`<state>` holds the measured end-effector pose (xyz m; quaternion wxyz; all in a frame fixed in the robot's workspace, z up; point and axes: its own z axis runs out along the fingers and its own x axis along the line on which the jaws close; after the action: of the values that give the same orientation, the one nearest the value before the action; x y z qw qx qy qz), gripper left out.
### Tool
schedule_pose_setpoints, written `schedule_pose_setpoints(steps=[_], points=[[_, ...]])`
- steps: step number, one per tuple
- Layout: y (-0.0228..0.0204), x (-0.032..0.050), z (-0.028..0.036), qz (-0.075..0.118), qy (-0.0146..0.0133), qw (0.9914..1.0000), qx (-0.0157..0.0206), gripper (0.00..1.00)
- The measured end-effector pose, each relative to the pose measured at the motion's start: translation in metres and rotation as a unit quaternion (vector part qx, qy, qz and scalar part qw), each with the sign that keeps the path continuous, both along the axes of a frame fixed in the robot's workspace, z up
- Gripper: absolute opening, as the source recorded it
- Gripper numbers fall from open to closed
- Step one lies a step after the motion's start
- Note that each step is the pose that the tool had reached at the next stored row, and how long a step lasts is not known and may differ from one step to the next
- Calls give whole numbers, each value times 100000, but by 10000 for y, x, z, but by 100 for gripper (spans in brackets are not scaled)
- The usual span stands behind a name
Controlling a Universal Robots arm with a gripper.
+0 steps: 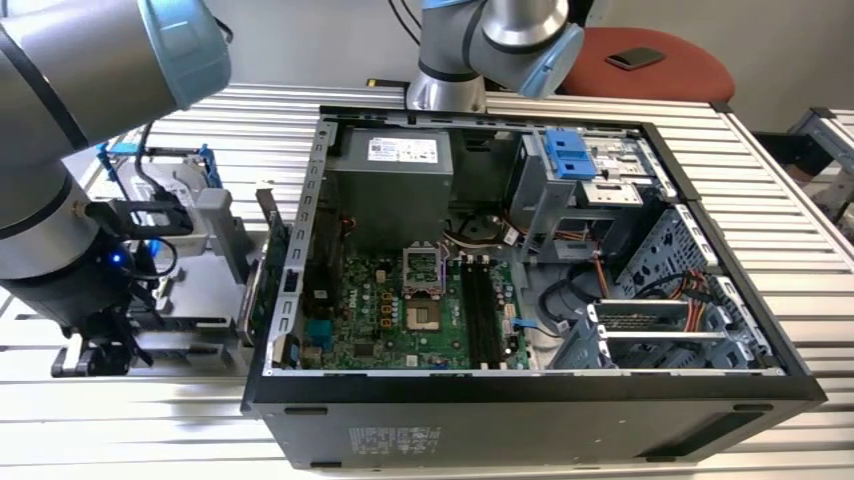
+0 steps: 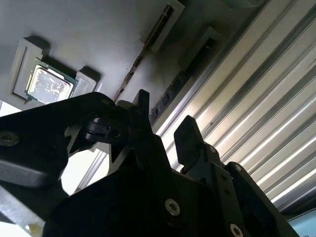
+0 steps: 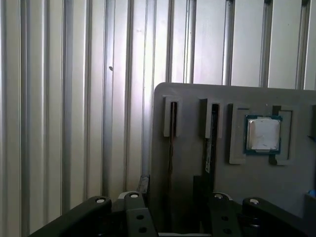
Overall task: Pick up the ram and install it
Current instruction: 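Pick up the ram and move it above insertion slot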
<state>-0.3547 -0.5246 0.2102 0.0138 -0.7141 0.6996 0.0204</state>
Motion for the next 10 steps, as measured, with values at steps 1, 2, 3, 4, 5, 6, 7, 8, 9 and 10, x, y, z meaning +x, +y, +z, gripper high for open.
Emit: schedule_pose_setpoints(steps=[1, 2, 3, 4, 5, 6, 7, 8, 9, 10], points=[[0, 0, -18, 0, -1, 100000, 2, 100], [0, 0, -34, 1, 1, 100000, 1, 100], [0, 0, -49, 1, 6, 100000, -3, 100], [1, 0, -65, 0, 10, 100000, -2, 100], [2, -1, -81, -11, 6, 100000, -1, 100], [4, 0, -96, -16, 2, 100000, 1, 100], [4, 0, -110, -16, 1, 100000, 0, 100], [5, 0, -125, -20, 2, 100000, 0, 100], [5, 0, -138, -28, 1, 100000, 0, 100], [7, 0, -162, -36, -3, 100000, 1, 100]])
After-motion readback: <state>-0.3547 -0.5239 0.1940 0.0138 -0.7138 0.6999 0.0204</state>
